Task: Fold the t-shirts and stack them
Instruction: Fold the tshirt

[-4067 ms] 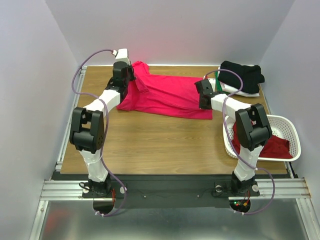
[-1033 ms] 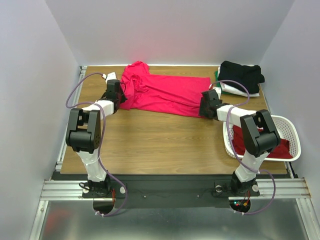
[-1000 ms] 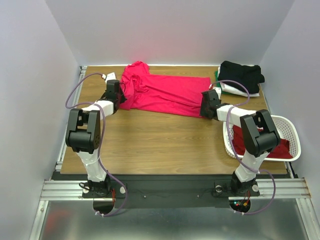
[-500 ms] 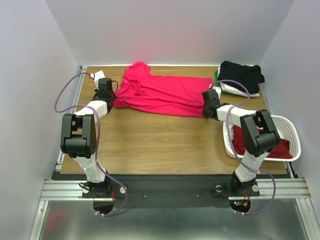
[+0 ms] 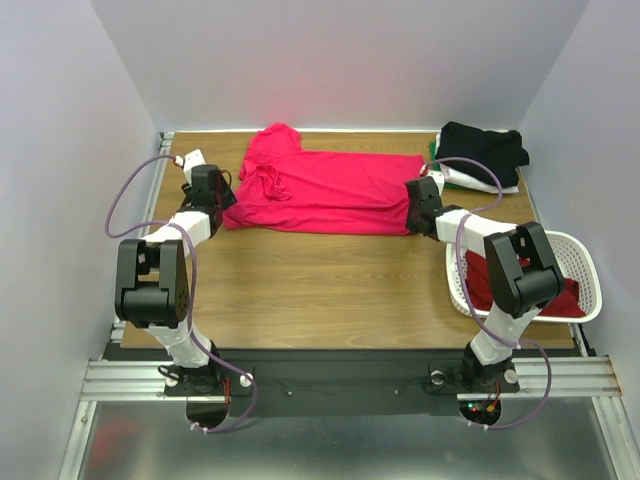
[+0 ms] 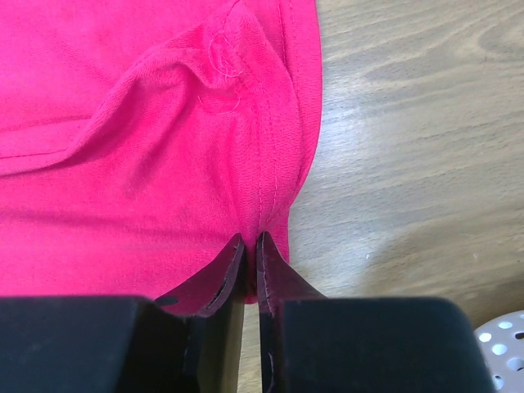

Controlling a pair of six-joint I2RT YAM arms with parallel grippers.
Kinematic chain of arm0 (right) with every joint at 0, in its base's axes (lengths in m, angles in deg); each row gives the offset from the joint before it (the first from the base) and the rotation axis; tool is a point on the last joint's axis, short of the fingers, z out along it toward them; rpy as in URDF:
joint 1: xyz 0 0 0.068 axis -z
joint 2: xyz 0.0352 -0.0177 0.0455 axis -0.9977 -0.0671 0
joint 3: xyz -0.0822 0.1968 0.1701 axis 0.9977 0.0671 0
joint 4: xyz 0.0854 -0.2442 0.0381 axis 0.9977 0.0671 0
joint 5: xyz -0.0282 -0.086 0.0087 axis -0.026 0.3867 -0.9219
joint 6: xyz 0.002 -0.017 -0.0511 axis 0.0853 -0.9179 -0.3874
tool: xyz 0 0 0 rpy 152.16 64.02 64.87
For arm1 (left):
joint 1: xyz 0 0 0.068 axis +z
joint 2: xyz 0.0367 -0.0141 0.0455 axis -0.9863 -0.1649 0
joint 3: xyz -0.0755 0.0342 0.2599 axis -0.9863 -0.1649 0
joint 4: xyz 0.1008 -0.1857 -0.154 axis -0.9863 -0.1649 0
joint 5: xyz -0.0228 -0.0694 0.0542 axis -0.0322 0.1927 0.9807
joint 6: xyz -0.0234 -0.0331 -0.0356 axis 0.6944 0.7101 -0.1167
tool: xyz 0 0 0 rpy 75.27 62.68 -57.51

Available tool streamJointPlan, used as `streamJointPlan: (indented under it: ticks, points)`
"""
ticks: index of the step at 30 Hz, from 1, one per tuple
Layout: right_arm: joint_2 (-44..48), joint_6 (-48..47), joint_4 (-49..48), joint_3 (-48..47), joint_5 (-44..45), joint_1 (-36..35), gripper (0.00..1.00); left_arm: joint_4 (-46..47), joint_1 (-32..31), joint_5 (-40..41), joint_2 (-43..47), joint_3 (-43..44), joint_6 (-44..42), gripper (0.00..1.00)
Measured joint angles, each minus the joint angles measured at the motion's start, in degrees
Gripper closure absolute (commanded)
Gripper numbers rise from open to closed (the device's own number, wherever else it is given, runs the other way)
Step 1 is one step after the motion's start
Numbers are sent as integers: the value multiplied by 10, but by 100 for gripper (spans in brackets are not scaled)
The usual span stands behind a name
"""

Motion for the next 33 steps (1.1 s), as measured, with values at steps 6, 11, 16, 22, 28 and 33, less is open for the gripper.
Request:
streamJointPlan:
  ticks: [6, 11, 16, 22, 28, 33]
  points:
    - [0, 0, 0, 0, -6, 1, 86, 25, -1, -49, 22, -62, 12, 35]
    - [0, 0, 0, 0, -13, 2, 86, 37, -10, -73, 27, -95, 25, 35]
    - [7, 0, 0, 6, -17, 2, 86, 41, -19, -77, 27, -95, 31, 42]
    - [11, 0, 0, 10, -18, 2, 86, 33, -23, -48, 32, -96, 42, 43]
    - [11, 0, 0, 10, -20, 2, 86, 19, -23, -8, 64, -112, 60, 43]
    - [11, 0, 0, 10, -22, 2, 86, 0, -23, 1, 63, -112, 70, 43]
